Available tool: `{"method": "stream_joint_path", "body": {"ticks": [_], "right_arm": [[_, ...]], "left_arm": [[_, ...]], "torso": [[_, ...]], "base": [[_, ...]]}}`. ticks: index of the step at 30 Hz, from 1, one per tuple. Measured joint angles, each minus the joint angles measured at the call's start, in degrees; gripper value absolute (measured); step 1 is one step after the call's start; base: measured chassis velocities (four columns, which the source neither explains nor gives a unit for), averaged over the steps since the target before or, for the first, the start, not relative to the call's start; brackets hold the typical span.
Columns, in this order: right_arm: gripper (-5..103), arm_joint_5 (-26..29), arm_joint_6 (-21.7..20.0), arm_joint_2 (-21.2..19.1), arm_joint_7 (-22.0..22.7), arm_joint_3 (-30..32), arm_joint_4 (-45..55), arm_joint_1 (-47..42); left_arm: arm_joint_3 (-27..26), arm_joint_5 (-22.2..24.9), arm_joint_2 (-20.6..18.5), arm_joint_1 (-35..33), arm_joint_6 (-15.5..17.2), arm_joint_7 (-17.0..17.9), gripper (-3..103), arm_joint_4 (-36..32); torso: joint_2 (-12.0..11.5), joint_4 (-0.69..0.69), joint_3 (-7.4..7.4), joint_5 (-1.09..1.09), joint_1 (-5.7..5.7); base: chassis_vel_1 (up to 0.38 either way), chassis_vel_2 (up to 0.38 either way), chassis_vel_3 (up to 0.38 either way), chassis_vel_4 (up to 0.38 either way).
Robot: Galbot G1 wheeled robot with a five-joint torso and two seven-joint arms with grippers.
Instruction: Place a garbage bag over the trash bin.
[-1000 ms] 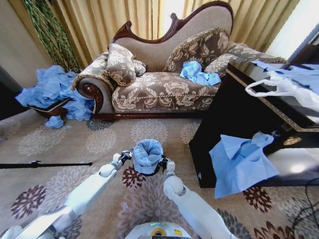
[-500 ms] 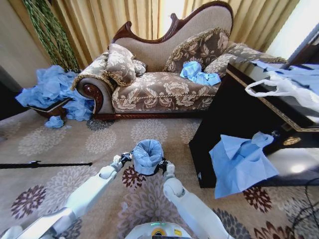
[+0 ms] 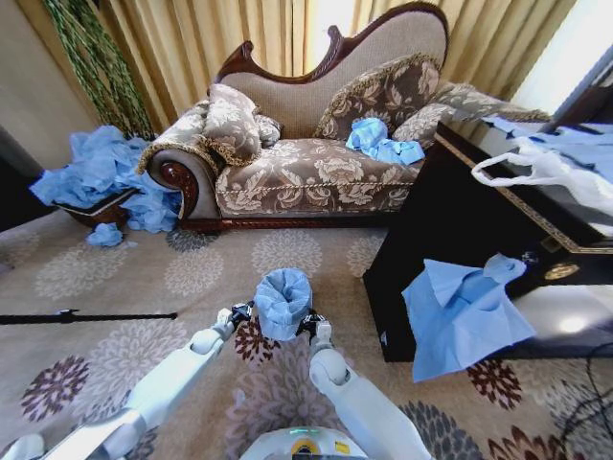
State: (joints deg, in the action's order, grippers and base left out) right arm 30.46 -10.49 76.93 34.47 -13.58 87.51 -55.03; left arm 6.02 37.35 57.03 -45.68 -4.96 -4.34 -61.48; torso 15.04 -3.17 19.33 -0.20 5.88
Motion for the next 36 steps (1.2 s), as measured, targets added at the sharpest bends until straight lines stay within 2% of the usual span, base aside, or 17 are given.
{"method": "stream_joint_path", "body": {"ticks": [1,2,4,5,7,8,11,12,14,16,18,19,20,24,27,31,36], "right_arm": [[23,-0.1,-0.2,-0.7,0.2,0.0,1.3,-0.5],[28,-0.3,-0.4,-1.5,0.3,0.0,2.8,-1.0],[28,-0.7,-0.5,-2.3,0.3,0.2,4.4,-1.5],[39,-1.0,-0.5,-2.8,0.3,0.4,5.5,-2.0],[49,-1.4,-0.5,-3.7,0.3,0.8,7.6,-2.7],[49,-1.4,-0.5,-3.7,0.3,0.8,7.6,-2.7],[66,-2.0,0.3,-6.1,0.1,1.4,11.5,-3.8],[66,-2.0,0.3,-6.1,0.1,1.4,11.5,-3.8],[77,-3.1,1.8,-7.6,-1.0,1.9,13.1,-4.3],[77,-3.5,2.5,-8.1,-1.7,2.2,13.6,-4.4],[88,-4.1,5.2,-9.2,-3.6,3.1,15.5,-4.7],[93,-4.3,6.2,-9.5,-4.2,3.2,16.1,-4.7],[93,-4.3,6.2,-9.5,-4.2,3.2,16.1,-4.7],[99,-5.4,9.7,-9.8,-5.7,3.6,17.4,-5.0],[100,-7.1,13.3,-10.0,-7.9,3.7,18.9,-5.9],[100,-7.4,15.0,-10.2,-9.4,3.7,19.6,-6.5],[100,-7.8,16.5,-10.3,-10.6,3.8,19.2,-7.0]], "left_arm": [[-0.6,1.4,0.1,-0.3,0.4,0.4,-1,-0.5],[-1.1,2.2,-0.1,-0.5,0.5,0.7,4,-1.0],[-1.7,3.0,-0.5,-0.9,0.6,0.9,10,-1.8],[-2.1,3.6,-0.9,-1.1,0.5,0.9,15,-2.3],[-3.2,5.5,-1.6,-1.8,0.5,0.9,20,-3.7],[-3.2,5.5,-1.6,-1.8,0.5,0.9,20,-3.7],[-6.0,6.6,-3.3,-3.9,0.4,1.0,36,-6.1],[-6.0,6.6,-3.3,-3.9,0.4,1.0,36,-6.1],[-8.1,7.3,-5.1,-5.9,0.3,1.5,47,-9.3],[-8.9,7.5,-5.9,-6.6,0.4,2.0,47,-10.9],[-11.1,8.0,-8.4,-8.4,0.9,3.1,64,-15.9],[-11.6,8.2,-9.3,-8.8,1.1,3.6,64,-17.6],[-11.6,8.2,-9.3,-8.8,1.1,3.6,64,-17.6],[-12.3,8.3,-11.2,-9.0,1.9,4.5,80,-21.3],[-12.2,1.1,-12.1,-10.3,2.3,4.4,96,-20.1],[-12.4,-1.4,-11.8,-13.6,2.1,4.4,100,-17.8],[-13.4,-1.3,-10.5,-16.3,0.6,3.6,100,-16.3]], "torso": [[0.0,0.00,0.00,0.00,0.00],[0.0,-0.01,0.00,0.01,0.00],[0.0,0.00,0.00,0.00,0.00],[0.0,0.00,0.00,0.01,0.00],[0.0,0.00,0.00,0.01,0.00],[0.0,0.00,0.00,0.01,0.00],[0.0,0.01,0.00,-0.01,0.00],[0.0,0.01,0.00,-0.01,0.00],[0.0,0.00,0.00,0.00,0.00],[0.0,0.02,0.00,0.01,0.00],[0.0,0.01,0.00,0.01,0.00],[0.0,0.01,0.00,0.01,0.00],[0.0,0.01,0.00,0.01,0.00],[0.0,-0.01,0.00,0.02,0.00],[0.0,-0.01,0.00,0.01,0.00],[0.0,0.04,0.00,-0.02,0.00],[0.0,0.02,0.00,0.00,-0.01]], "base": [[0.000,0.000,0.000,0.000],[0.000,0.000,0.000,0.000],[0.000,0.000,0.000,0.000],[0.000,0.000,0.000,0.000],[0.000,0.000,0.000,0.000],[0.000,0.000,0.000,0.000],[0.000,0.000,0.000,0.000],[0.000,0.000,0.000,0.000],[0.000,0.000,0.000,0.000],[0.000,0.000,0.000,0.000],[0.000,0.000,0.000,0.000],[0.000,0.000,0.000,0.000],[0.000,0.000,0.000,0.000],[0.000,0.000,0.000,0.000],[0.000,0.000,0.000,0.000],[0.000,0.000,0.000,0.000],[0.000,0.000,0.000,0.000]]}}
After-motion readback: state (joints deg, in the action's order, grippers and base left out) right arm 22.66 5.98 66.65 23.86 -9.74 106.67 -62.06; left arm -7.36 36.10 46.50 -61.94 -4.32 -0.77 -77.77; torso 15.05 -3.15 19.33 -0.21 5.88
